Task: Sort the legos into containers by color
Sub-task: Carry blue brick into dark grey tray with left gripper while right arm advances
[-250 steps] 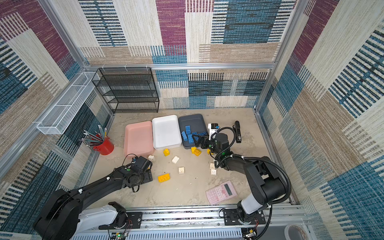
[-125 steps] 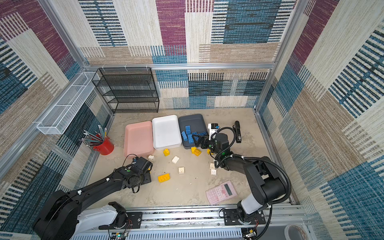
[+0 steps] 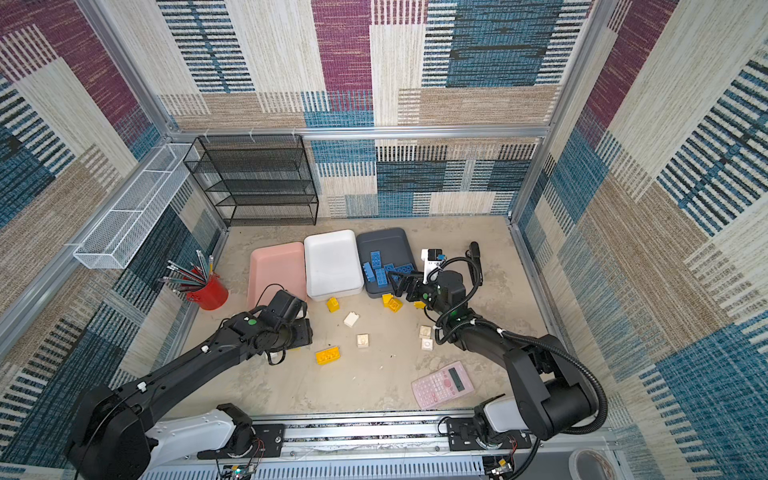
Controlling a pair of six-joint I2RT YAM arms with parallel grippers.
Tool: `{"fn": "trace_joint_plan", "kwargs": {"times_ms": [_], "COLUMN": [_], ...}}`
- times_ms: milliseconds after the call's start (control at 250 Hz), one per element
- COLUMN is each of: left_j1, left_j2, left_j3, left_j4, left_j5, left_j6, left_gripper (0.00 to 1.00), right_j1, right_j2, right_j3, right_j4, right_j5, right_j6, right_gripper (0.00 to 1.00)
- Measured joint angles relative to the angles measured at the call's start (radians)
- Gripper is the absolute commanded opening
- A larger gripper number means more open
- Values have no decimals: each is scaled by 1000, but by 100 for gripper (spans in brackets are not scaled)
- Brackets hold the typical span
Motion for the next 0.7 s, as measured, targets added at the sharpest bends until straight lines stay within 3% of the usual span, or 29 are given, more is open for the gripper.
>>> {"fn": "trace_joint_plan", "kwargs": {"times_ms": [356,700], "left_j1": [-6,-9], "left_j2": [149,486], "left_j3": [248,585], "left_j4": [-6,72], "left_j5": [48,153], "left_j6": [107,148], "left_gripper": [59,59], "right_j1": [0,0], "right_j2": [-186,-322], "right_j3": [-105,-220], "right_j4": [-114,-143], "right_j5": [12,10], "right_j6": [-34,-51], "right_gripper": [99,99]}}
